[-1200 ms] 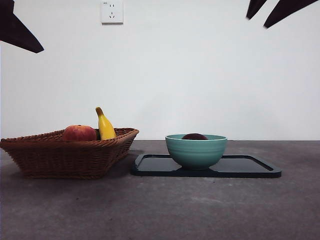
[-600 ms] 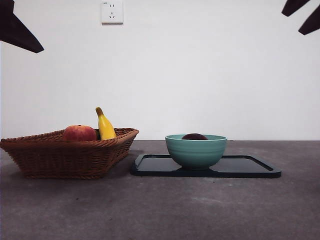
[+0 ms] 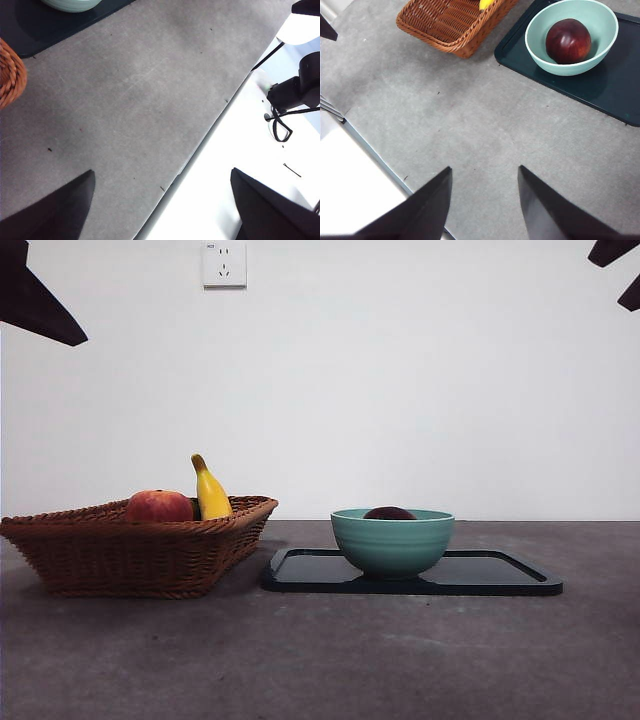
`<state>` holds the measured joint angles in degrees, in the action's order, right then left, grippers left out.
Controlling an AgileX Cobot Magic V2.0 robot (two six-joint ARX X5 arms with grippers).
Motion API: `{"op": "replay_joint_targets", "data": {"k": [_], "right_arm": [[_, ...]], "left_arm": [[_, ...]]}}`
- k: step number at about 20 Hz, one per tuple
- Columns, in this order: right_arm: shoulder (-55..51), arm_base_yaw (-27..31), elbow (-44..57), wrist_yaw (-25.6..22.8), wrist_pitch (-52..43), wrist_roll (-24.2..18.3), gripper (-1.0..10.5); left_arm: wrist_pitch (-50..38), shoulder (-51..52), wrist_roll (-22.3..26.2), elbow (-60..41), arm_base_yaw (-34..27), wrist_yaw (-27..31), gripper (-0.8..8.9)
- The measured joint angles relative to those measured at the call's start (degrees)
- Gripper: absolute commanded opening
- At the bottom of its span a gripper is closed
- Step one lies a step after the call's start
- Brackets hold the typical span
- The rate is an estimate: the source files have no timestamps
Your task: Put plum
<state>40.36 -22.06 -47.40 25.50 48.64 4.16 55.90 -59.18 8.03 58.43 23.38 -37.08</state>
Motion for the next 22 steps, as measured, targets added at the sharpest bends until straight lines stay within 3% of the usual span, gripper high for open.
{"op": "replay_joint_targets", "data": {"k": [7,11,14,18,22], "right_arm": [[0.0,0.0,0.0,0.0,0.0,0.0,2.1],[0.0,0.0,0.0,0.0,0.0,0.0,2.1],[0.0,0.0,0.0,0.0,0.0,0.0,2.1],[0.0,0.0,0.0,0.0,0.0,0.0,2.1],[0.0,0.0,0.0,0.0,0.0,0.0,2.1]], "left_arm": [[-1.5,0.0,-0.3,0.0,0.0,0.0,4.33],[-10.8,0.0,-4.8,0.0,1.6,0.1,4.36],[-17.9,-0.9,-8.7,0.6,3.8,4.7,4.37],[-18.8,-8.2,-10.6,8.0,5.4,11.2,4.37],[-18.9,-19.5,-10.8,19.6,7.0,11.9,4.37]]}}
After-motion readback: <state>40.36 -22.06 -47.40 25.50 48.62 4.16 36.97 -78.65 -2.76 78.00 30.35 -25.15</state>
